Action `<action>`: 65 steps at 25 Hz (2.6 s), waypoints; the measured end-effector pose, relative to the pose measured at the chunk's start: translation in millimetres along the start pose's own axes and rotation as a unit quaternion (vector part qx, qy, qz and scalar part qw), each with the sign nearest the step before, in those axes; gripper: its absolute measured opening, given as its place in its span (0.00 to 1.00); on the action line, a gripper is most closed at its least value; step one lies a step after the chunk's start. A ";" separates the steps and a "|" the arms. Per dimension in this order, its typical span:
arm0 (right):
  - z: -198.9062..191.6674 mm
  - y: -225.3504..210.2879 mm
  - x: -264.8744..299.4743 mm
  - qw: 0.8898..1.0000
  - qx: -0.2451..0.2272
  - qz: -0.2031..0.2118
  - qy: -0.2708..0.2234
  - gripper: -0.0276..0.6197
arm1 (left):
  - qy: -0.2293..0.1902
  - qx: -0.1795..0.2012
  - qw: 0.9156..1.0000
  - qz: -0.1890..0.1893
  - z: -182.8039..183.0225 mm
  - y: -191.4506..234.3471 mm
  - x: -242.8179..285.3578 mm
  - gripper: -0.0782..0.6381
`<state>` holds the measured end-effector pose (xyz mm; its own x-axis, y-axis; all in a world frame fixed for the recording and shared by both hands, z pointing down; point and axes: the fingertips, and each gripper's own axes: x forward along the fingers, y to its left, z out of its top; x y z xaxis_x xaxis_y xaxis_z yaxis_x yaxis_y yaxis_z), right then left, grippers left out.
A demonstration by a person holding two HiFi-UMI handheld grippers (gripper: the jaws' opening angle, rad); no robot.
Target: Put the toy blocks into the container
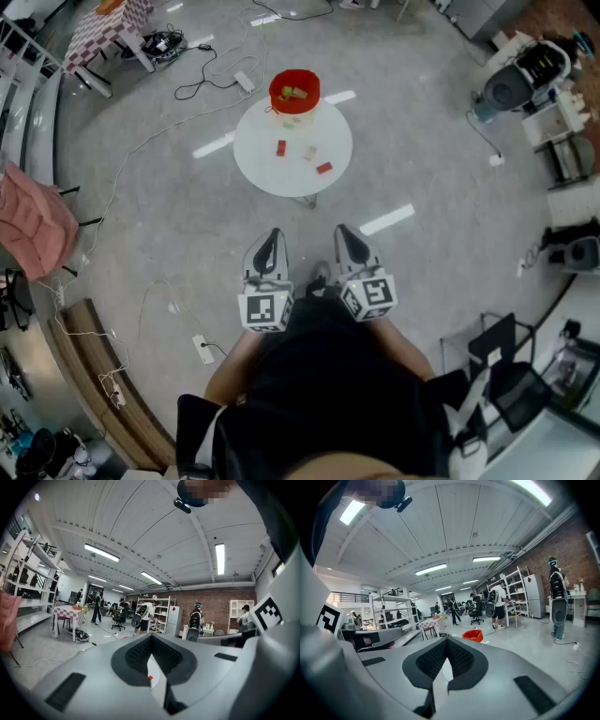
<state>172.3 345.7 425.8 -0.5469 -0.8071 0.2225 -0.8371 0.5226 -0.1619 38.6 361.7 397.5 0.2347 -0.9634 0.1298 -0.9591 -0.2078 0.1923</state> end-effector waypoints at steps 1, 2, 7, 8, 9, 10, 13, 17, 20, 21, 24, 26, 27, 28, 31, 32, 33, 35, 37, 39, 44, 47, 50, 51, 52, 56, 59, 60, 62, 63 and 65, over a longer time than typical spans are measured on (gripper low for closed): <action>-0.1 1.0 -0.5 1.000 -0.001 0.001 0.000 0.04 | 0.001 0.001 1.000 0.000 -1.3 1.0 -1.1 0.11; -0.2 1.9 -0.8 1.000 -0.001 0.001 0.000 0.04 | 0.002 0.003 1.000 0.000 -2.5 1.9 -2.2 0.11; 0.5 5.7 0.7 1.000 0.003 0.000 0.005 0.04 | 0.003 0.004 1.000 -0.003 -1.2 5.9 -2.6 0.11; 0.8 6.1 1.6 1.000 0.003 0.000 0.005 0.04 | 0.002 0.005 1.000 -0.004 -0.6 6.9 -1.9 0.11; 1.0 6.6 2.5 1.000 0.002 -0.001 0.005 0.04 | 0.001 0.005 1.000 -0.005 -0.3 7.9 -1.4 0.11; 1.4 7.1 3.3 1.000 0.002 -0.002 0.004 0.04 | 0.000 0.005 1.000 -0.006 -0.3 9.2 -1.3 0.11; 3.2 10.1 6.4 1.000 0.007 -0.008 -0.002 0.04 | 0.003 0.001 1.000 -0.007 -0.3 15.7 -1.9 0.11; 1.4 16.9 12.9 1.000 0.013 -0.013 -0.002 0.04 | 0.000 0.001 1.000 -0.006 1.2 31.6 -3.7 0.11; 0.9 24.5 18.5 1.000 0.011 -0.018 0.000 0.04 | 0.005 -0.001 1.000 -0.005 1.8 44.3 -6.5 0.11; 1.4 27.8 20.3 1.000 0.009 -0.020 0.000 0.04 | 0.008 -0.002 1.000 -0.006 2.1 48.3 -7.7 0.11; 1.3 37.7 26.6 1.000 0.006 -0.027 -0.003 0.04 | 0.010 -0.007 1.000 -0.012 2.1 58.3 -10.5 0.11; -1.0 44.1 30.1 0.999 0.010 -0.031 -0.001 0.04 | 0.010 -0.011 1.000 -0.018 1.5 62.3 -12.5 0.11; -1.7 47.5 31.2 0.999 0.012 -0.033 -0.001 0.04 | 0.011 -0.012 1.000 -0.022 1.0 63.8 -14.1 0.11; -2.6 50.3 32.2 0.999 0.013 -0.036 -0.001 0.04 | 0.014 -0.013 0.999 -0.026 0.5 65.0 -15.6 0.11; -5.5 53.5 38.0 0.999 0.012 -0.046 -0.003 0.04 | 0.017 -0.014 0.999 -0.036 -1.9 69.4 -15.0 0.11; -5.8 53.3 40.4 0.999 0.011 -0.049 -0.003 0.04 | 0.016 -0.014 0.999 -0.038 -2.7 70.6 -13.1 0.11; -6.2 52.6 42.6 0.999 0.011 -0.050 -0.003 0.04 | 0.014 -0.015 0.999 -0.040 -3.4 71.5 -11.0 0.11; -8.3 49.4 46.9 0.999 0.012 -0.051 0.000 0.04 | 0.014 -0.017 0.999 -0.042 -5.6 72.6 -6.1 0.11; -9.4 43.7 54.4 0.999 0.012 -0.050 0.002 0.04 | 0.024 -0.016 0.999 -0.044 -9.3 73.9 2.7 0.11; -9.7 34.4 65.4 0.999 0.008 -0.049 0.003 0.04 | 0.031 -0.016 0.998 -0.043 -10.8 74.9 15.7 0.11; -3.8 -0.2 99.6 0.999 0.005 -0.042 0.007 0.04 | 0.023 -0.013 0.999 -0.032 -4.1 75.9 58.4 0.11; 1.2 -25.4 126.5 0.999 0.002 -0.035 0.013 0.04 | 0.031 -0.002 0.999 -0.029 -5.9 78.5 92.3 0.11; 6.6 -53.5 153.2 0.999 0.000 -0.025 0.023 0.04 | 0.045 0.006 0.999 -0.023 -10.0 80.4 128.4 0.11; 7.7 -63.2 161.5 0.999 0.001 -0.021 0.026 0.04 | 0.045 0.006 0.999 -0.020 -7.8 79.0 141.0 0.11; 8.2 -73.1 169.7 0.999 0.002 -0.018 0.028 0.04 | 0.043 0.007 0.999 -0.017 -5.2 77.3 153.7 0.11; 12.3 -109.3 202.3 0.999 -0.004 -0.003 0.042 0.04 | 0.044 0.015 0.999 -0.004 -1.9 72.0 198.3 0.11; 13.0 -130.0 223.2 0.998 -0.011 0.012 0.053 0.04 | 0.040 0.011 0.999 0.008 3.9 67.9 222.8 0.11; 12.9 -135.1 229.6 0.998 -0.014 0.018 0.057 0.04 | 0.037 0.009 0.999 0.013 6.9 66.8 229.5 0.11; 10.2 -144.5 242.5 0.997 -0.021 0.031 0.069 0.04 | 0.036 0.005 0.999 0.023 9.6 65.6 240.4 0.11; 7.1 -149.3 249.0 0.996 -0.023 0.035 0.077 0.04 | 0.037 0.005 0.999 0.026 10.2 65.1 245.2 0.11; -1.3 -158.5 261.0 0.994 -0.028 0.042 0.095 0.04 | 0.038 0.004 0.999 0.030 11.8 63.2 253.2 0.11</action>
<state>162.2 52.6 510.8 -0.6035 -0.6964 0.3884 -0.7850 0.6045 -0.1359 35.5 102.7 431.0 0.1885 -0.9586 0.2134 -0.9729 -0.1527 0.1737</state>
